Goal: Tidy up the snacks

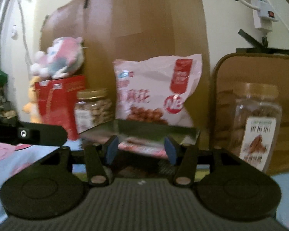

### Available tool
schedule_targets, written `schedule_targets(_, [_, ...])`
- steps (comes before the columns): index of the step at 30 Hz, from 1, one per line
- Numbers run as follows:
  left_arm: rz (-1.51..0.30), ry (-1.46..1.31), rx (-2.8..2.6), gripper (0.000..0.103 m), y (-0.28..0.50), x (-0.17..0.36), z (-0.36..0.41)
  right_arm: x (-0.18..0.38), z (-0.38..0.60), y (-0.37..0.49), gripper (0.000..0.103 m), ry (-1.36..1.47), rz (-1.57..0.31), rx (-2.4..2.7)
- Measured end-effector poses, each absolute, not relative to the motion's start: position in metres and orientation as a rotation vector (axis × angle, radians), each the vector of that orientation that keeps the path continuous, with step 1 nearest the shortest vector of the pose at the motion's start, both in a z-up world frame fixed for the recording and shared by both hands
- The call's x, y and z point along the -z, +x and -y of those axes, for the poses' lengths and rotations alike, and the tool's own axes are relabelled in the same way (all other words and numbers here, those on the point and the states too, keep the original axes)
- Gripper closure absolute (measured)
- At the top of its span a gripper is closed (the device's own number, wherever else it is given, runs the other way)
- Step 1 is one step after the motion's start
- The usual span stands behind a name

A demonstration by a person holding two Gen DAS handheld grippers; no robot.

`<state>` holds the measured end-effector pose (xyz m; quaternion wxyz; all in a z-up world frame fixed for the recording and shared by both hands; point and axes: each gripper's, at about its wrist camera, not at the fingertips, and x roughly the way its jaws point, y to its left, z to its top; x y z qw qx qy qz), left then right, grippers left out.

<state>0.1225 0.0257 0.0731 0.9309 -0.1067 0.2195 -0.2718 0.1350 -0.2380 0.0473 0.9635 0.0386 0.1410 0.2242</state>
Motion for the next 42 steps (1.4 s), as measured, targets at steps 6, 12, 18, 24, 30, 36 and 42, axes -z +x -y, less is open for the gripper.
schedule_targets(6, [-0.5,-0.271,0.508,0.032,0.088,-0.049,-0.056,-0.031,0.234,0.098,0.047,0.089,-0.385,-0.521])
schedule_targets(12, [-0.581,-0.323,0.44,0.032,0.066,-0.017,-0.078,-0.014,0.219,0.085,0.04,0.089,-0.491,-0.569])
schedule_targets(18, [-0.59,-0.367,0.404,0.032,0.055,-0.002,-0.091,-0.008,0.205,0.081,0.035,0.05,-0.515,-0.56])
schedule_targets(24, [-0.565,-0.346,0.395,0.032,0.052,-0.003,-0.089,-0.005,0.196,0.073,0.032,-0.009,-0.497,-0.522])
schedule_targets(30, [-0.539,-0.323,0.398,0.032,0.047,-0.004,-0.085,-0.007,0.18,0.065,0.076,-0.088,-0.486,-0.568])
schedule_targets(36, [-0.542,-0.377,0.385,0.032,0.049,-0.002,-0.095,-0.008,0.165,0.052,0.087,-0.144,-0.482,-0.633])
schedule_targets(42, [-0.55,-0.399,0.387,0.032,0.05,-0.001,-0.097,-0.019,0.166,0.035,0.095,-0.131,-0.461,-0.693])
